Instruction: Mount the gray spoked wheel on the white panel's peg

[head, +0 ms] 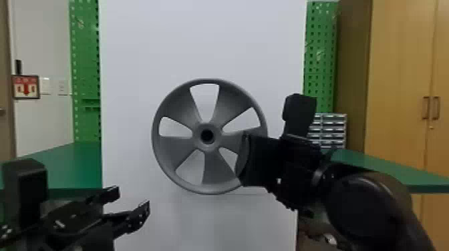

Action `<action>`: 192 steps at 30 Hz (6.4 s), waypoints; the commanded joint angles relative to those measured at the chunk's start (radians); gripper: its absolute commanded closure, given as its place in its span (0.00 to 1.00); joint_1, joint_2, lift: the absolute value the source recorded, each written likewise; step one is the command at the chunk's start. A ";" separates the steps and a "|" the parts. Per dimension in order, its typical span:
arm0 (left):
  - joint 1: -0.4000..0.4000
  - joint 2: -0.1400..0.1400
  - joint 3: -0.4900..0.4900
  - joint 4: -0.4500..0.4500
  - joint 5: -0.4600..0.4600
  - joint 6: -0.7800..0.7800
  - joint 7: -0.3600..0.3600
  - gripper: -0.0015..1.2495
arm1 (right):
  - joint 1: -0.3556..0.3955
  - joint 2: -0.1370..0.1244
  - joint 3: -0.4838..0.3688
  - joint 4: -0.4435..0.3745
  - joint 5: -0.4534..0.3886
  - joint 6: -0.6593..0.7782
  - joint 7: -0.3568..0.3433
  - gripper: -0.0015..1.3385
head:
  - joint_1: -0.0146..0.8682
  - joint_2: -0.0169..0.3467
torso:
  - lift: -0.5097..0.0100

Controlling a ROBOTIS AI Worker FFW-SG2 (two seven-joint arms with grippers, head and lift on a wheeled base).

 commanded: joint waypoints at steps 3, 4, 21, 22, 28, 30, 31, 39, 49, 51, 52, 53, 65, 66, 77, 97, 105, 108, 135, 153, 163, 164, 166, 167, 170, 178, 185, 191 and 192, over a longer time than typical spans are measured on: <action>-0.001 0.002 -0.001 0.000 -0.002 0.000 0.000 0.31 | -0.010 0.003 0.002 0.017 0.000 -0.008 0.000 0.88 | 0.11 0.03 | 0.05; -0.001 0.002 -0.001 0.000 -0.002 0.000 0.000 0.31 | -0.010 0.005 0.002 0.017 0.000 -0.010 0.000 0.88 | 0.11 0.03 | 0.05; 0.002 0.002 -0.001 0.000 -0.002 0.000 0.001 0.31 | -0.007 0.007 0.006 0.021 -0.001 -0.019 0.001 0.88 | 0.11 0.03 | 0.05; 0.002 0.002 0.001 0.000 -0.002 0.000 0.001 0.31 | -0.007 0.007 0.006 0.021 -0.001 -0.019 0.001 0.88 | 0.11 0.03 | 0.05; 0.001 0.002 -0.001 0.000 -0.002 0.000 0.001 0.31 | -0.007 0.007 0.000 0.026 0.014 -0.019 0.032 0.88 | 0.11 0.03 | 0.05; 0.002 0.002 -0.001 0.000 -0.002 0.000 0.001 0.31 | -0.007 0.005 -0.004 0.030 0.017 -0.019 0.046 0.88 | 0.11 0.03 | 0.05; 0.002 0.002 0.001 0.000 -0.002 0.000 0.001 0.31 | -0.007 0.003 -0.006 0.032 0.020 -0.019 0.049 0.88 | 0.11 0.03 | 0.05; 0.002 0.000 0.001 0.000 0.000 0.000 0.001 0.31 | -0.007 -0.001 -0.023 0.055 0.049 -0.018 0.098 0.88 | 0.11 0.03 | 0.05; 0.002 0.000 0.001 0.000 0.000 0.000 0.001 0.31 | -0.013 -0.003 -0.038 0.096 0.105 -0.019 0.188 0.88 | 0.11 0.03 | 0.05; 0.002 0.002 0.001 0.000 0.001 0.000 0.001 0.31 | -0.014 -0.003 -0.040 0.104 0.114 -0.019 0.202 0.88 | 0.11 0.03 | 0.05; 0.002 0.002 0.001 0.000 0.001 0.000 0.001 0.31 | -0.014 -0.003 -0.041 0.107 0.115 -0.021 0.207 0.88 | 0.11 0.03 | 0.05; 0.002 0.002 0.001 0.000 0.001 0.000 0.001 0.31 | -0.014 -0.003 -0.043 0.109 0.120 -0.022 0.213 0.88 | 0.11 0.03 | 0.05; 0.002 0.002 0.001 0.000 0.001 0.000 0.001 0.31 | -0.022 -0.004 -0.057 0.132 0.154 -0.041 0.262 0.88 | 0.11 0.03 | 0.05; 0.002 0.002 0.001 0.000 0.001 0.000 0.001 0.31 | -0.022 -0.004 -0.060 0.135 0.152 -0.042 0.264 0.88 | 0.11 0.03 | 0.05; 0.002 0.002 -0.001 0.000 0.001 0.000 0.001 0.31 | -0.036 -0.004 -0.078 0.193 0.164 -0.065 0.346 0.88 | 0.11 0.03 | 0.05; 0.002 0.002 0.001 0.000 0.001 0.000 0.001 0.31 | -0.056 -0.003 -0.099 0.257 0.194 -0.080 0.455 0.88 | 0.11 0.03 | 0.05; 0.004 0.002 0.001 0.000 0.003 0.000 0.001 0.31 | -0.068 -0.004 -0.103 0.280 0.200 -0.080 0.465 0.88 | 0.11 0.03 | 0.05; 0.004 0.003 0.003 0.000 0.001 0.000 0.001 0.31 | -0.069 -0.004 -0.107 0.285 0.203 -0.080 0.465 0.88 | 0.11 0.03 | 0.05; 0.002 0.003 0.003 0.000 0.003 0.000 0.001 0.31 | -0.069 0.003 -0.099 0.325 0.212 -0.140 0.463 0.88 | 0.11 0.03 | 0.05; 0.002 0.005 0.001 0.000 0.004 0.000 0.001 0.31 | -0.060 0.000 -0.092 0.331 0.215 -0.185 0.463 0.56 | 0.11 0.03 | 0.05; 0.002 0.005 0.001 0.000 0.003 0.000 0.001 0.31 | -0.059 0.000 -0.092 0.333 0.215 -0.192 0.463 0.35 | 0.11 0.03 | 0.05; 0.002 0.005 0.001 0.000 0.003 0.000 0.001 0.32 | -0.059 0.000 -0.092 0.334 0.215 -0.194 0.463 0.32 | 0.11 0.03 | 0.05; 0.002 0.005 0.001 0.000 0.003 0.000 0.001 0.32 | -0.059 -0.001 -0.090 0.336 0.215 -0.196 0.463 0.27 | 0.11 0.03 | 0.05; 0.002 0.005 0.003 0.000 0.003 0.000 0.001 0.32 | -0.059 -0.001 -0.090 0.336 0.215 -0.196 0.463 0.22 | 0.11 0.03 | 0.05; 0.002 0.005 0.001 0.000 0.003 0.000 0.001 0.32 | -0.059 -0.003 -0.086 0.337 0.215 -0.197 0.466 0.06 | 0.11 0.03 | 0.05; 0.002 0.005 0.001 0.000 0.001 0.000 0.001 0.32 | -0.062 -0.003 -0.089 0.342 0.232 -0.202 0.500 0.00 | 0.11 0.03 | 0.05; 0.002 0.005 0.003 0.000 0.001 0.000 0.001 0.32 | -0.065 -0.003 -0.092 0.351 0.238 -0.202 0.521 0.00 | 0.11 0.03 | 0.05; 0.004 0.005 0.003 0.000 0.001 0.000 0.001 0.32 | -0.065 -0.003 -0.093 0.359 0.241 -0.209 0.546 0.00 | 0.11 0.03 | 0.05; 0.004 0.005 0.003 0.000 0.001 0.000 0.001 0.32 | -0.065 -0.003 -0.095 0.359 0.241 -0.211 0.547 0.00 | 0.11 0.03 | 0.05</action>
